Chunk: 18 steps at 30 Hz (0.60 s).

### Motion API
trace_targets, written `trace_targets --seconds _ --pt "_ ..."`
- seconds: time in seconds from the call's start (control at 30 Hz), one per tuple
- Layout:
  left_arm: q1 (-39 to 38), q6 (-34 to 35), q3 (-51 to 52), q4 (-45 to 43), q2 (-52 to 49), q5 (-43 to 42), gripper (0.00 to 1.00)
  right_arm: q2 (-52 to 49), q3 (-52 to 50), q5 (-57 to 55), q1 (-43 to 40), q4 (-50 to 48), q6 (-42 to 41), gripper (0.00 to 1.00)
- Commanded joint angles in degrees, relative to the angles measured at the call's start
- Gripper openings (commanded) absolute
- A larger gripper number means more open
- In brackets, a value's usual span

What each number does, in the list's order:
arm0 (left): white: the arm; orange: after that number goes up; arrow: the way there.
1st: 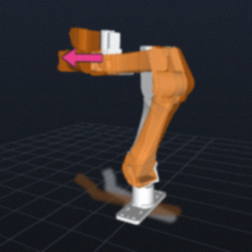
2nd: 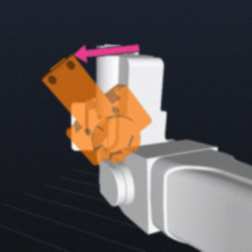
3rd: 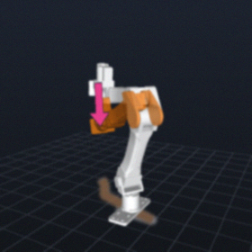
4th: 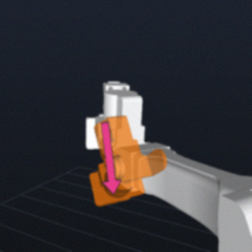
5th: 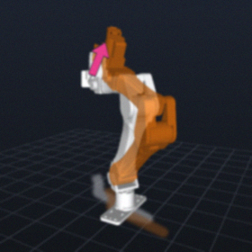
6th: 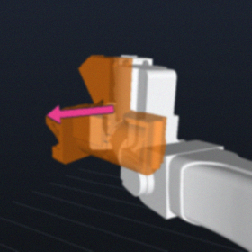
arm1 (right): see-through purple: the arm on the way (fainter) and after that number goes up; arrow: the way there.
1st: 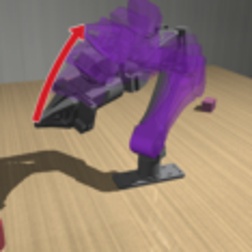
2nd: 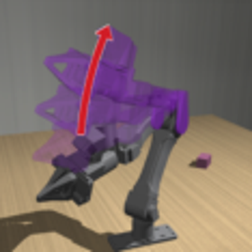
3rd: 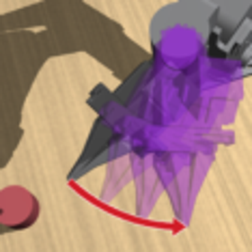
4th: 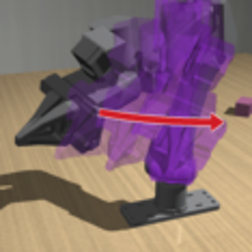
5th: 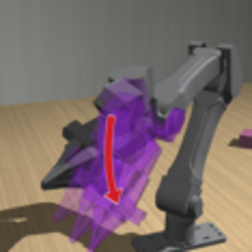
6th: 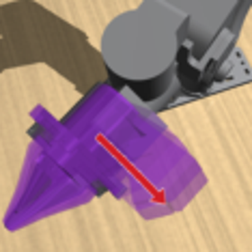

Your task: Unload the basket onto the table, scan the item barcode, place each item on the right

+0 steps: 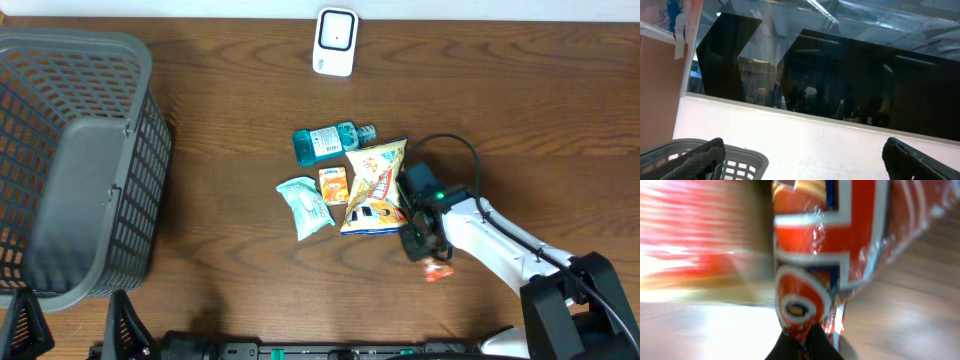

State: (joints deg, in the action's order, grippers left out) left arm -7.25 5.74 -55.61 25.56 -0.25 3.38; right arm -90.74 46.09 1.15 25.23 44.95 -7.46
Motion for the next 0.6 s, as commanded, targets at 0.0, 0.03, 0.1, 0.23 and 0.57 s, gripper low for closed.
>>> trace_targets --seconds 0.0,0.03,0.1,0.23,0.57 --pt "-0.07 -0.72 0.07 -0.13 0.09 0.31 0.98 -0.66 4.61 32.17 -1.49 3.50 10.60 0.01" --pt "-0.07 -0.72 0.07 -0.11 0.09 0.28 0.98 -0.66 6.34 45.33 -2.51 7.85 14.47 0.01" --pt "-0.07 -0.72 0.07 -0.04 0.09 0.28 0.98 -0.66 6.51 58.58 -3.13 9.01 16.55 0.01" --pt "-0.07 -0.72 0.07 0.50 0.09 0.28 0.98 -0.66 6.51 76.08 -3.67 6.95 18.88 0.01" --pt "-0.07 -0.72 0.07 0.52 0.09 0.28 0.98 -0.66 6.45 18.58 0.68 7.15 -20.37 0.48"
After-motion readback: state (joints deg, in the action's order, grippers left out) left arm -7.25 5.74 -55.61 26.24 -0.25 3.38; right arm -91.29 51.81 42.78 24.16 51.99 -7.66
